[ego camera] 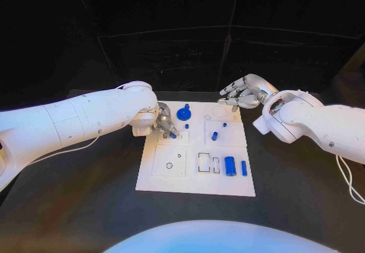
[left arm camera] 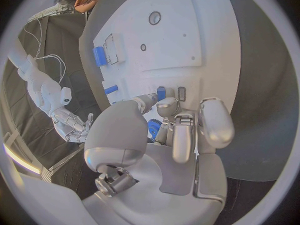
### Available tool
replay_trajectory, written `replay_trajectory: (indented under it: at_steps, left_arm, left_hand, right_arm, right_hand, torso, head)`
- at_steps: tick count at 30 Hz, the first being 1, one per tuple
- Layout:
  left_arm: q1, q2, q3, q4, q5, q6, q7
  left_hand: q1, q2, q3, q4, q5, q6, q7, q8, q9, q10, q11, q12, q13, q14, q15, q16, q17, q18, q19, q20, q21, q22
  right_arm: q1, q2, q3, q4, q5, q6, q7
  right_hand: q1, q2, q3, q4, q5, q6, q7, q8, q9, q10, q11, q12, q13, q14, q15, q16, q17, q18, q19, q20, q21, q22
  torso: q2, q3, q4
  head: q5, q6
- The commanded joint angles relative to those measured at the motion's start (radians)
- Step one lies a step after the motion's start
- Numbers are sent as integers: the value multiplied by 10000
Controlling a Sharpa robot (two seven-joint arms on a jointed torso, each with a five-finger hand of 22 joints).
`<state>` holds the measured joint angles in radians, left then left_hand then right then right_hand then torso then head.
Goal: Assemble the parts on the task board
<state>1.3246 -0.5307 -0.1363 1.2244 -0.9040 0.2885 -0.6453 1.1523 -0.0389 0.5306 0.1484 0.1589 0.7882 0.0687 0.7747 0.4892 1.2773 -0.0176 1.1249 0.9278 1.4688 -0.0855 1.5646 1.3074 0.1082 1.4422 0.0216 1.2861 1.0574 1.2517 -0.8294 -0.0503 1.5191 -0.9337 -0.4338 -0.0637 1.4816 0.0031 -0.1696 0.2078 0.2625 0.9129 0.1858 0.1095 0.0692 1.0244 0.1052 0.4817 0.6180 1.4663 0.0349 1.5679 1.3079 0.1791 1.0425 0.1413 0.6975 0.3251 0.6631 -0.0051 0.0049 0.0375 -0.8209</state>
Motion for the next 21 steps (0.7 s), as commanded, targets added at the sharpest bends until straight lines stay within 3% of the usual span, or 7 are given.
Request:
replay_trajectory:
  at_steps: [1,6,10,12,21]
  left_arm:
    - [-2,1,-5,-9,-89,285,-161]
    - [-2,11,-5,-19,-88,339,-158]
    - [-6,66,-6,-60,-87,369,-146]
    - [-11,93,-6,-80,-87,375,-142]
    - [-20,170,-9,-180,-83,420,-119]
  left_hand:
    - [-10,86,1602,-1530,17,-13,-85,26,5,72,-9,-10,1,985,14,1,2480,-151,0,8,-9,9]
    - [-10,86,1602,-1530,17,-13,-85,26,5,72,-9,-10,1,985,14,1,2480,-151,0,8,-9,9]
    - [-23,80,1609,-1533,16,-15,-87,34,11,67,-10,-20,-14,985,14,0,2478,-152,2,8,-5,17]
    - [-32,78,1611,-1531,16,-16,-87,38,13,65,-9,-23,-20,985,14,0,2477,-151,1,8,-8,11]
    - [-285,32,1561,-1427,-4,-2,-105,109,57,89,-15,-4,-23,985,15,0,2477,-151,0,12,-16,10]
  right_arm:
    - [20,17,5,-22,463,-464,470]
    - [20,27,5,-74,837,-529,677]
    - [20,40,5,-91,1128,-550,923]
    - [20,43,5,-96,1228,-549,997]
    - [21,38,5,-86,1367,-535,1121]
  right_hand:
    - [235,13,-60,122,52,-230,103,-37,9,-161,146,-595,-785,419,191,-627,2177,23,-150,142,-726,-434]
    - [368,44,-127,159,66,-298,234,69,23,-588,320,-1294,-1739,-787,385,-2138,1371,-8,-519,315,-1622,-939]
    - [519,134,-148,60,56,-413,300,169,10,-575,436,-1851,-2923,-3200,558,-5784,-161,20,-1059,575,-2962,-1685]
    - [536,158,-158,17,62,-456,303,197,6,-565,464,-1974,-3259,-3752,584,-6911,-538,28,-1124,672,-3324,-1889]
    - [459,236,-229,-224,59,-609,333,374,0,-467,492,-2071,-4435,-4432,589,-10443,-1354,48,-675,760,-4276,-2437]
  torso:
    - [-5,4,3]
    - [5,6,7]
    - [-1,10,-7]
    - [2,9,-5]
    - [0,18,1]
  head:
    - [5,-21]
    - [6,-10]
    - [24,-16]
    - [20,-17]
    - [22,-42]
